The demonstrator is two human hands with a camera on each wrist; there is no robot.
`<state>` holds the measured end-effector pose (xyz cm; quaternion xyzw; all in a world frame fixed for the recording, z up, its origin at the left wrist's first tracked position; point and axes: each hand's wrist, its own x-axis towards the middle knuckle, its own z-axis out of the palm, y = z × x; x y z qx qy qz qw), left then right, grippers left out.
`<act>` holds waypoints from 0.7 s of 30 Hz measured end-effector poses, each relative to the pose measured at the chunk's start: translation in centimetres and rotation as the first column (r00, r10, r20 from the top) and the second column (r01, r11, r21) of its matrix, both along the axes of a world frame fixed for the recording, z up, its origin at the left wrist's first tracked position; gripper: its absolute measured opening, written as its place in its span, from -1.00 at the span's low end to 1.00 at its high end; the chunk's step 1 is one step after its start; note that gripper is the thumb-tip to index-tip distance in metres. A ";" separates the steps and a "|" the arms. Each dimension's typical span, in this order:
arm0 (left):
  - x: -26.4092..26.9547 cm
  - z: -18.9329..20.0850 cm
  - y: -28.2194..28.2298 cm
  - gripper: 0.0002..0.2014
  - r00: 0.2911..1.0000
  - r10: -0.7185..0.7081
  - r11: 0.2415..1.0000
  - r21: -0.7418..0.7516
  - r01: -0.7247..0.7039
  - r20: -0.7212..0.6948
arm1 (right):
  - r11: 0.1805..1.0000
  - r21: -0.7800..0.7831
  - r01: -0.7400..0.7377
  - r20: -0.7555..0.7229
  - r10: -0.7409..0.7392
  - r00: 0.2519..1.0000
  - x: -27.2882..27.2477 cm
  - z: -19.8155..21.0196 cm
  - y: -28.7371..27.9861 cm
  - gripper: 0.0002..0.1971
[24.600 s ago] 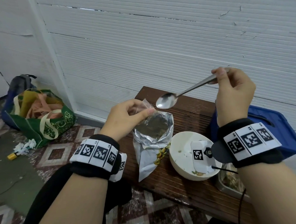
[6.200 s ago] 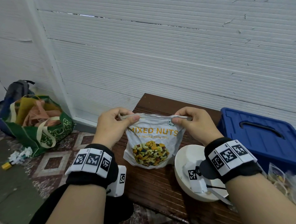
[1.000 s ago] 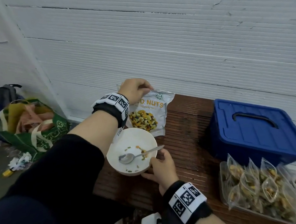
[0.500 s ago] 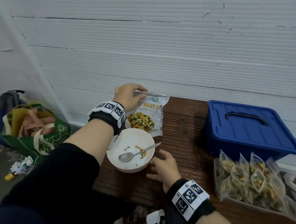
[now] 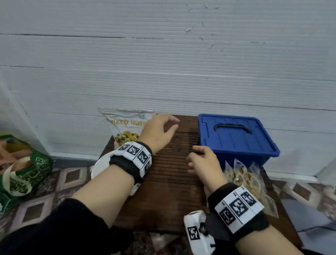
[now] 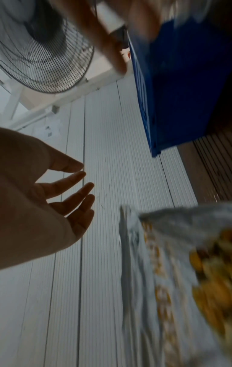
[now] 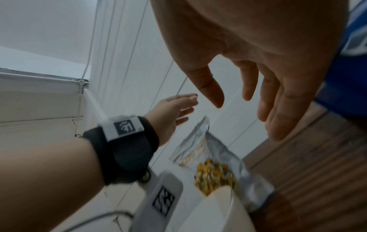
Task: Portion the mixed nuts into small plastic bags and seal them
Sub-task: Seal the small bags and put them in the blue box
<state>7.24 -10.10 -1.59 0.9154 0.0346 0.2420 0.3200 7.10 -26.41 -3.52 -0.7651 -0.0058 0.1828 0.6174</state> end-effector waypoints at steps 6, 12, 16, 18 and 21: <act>0.2 -3.6 -7.0 -0.80 0.965 -0.084 0.990 -0.134 0.051 -0.249 | 0.983 -0.133 0.126 0.175 -0.102 0.979 4.1 2.2 -7.8 -0.81; 0.4 -7.2 -10.9 -0.70 0.837 -0.072 0.978 -0.204 -0.049 -0.543 | 0.938 -0.219 0.268 0.171 -0.233 0.957 7.8 0.3 -15.2 -0.63; 0.6 -8.2 -11.6 -0.62 0.796 -0.071 0.945 -0.297 -0.140 -0.601 | 0.904 -0.375 0.206 0.074 -0.192 0.979 9.0 -2.1 -17.0 -0.75; 0.8 -8.3 -12.1 -0.63 0.782 -0.094 0.919 -0.356 -0.170 -0.616 | 0.901 -0.414 0.125 -0.005 -0.139 0.990 9.3 -3.5 -17.0 -0.82; 1.0 -8.4 -12.6 -0.65 0.773 -0.138 0.807 -0.523 -0.275 -0.619 | 0.904 -0.427 0.033 -0.132 -0.099 0.986 9.6 -5.8 -16.9 -0.64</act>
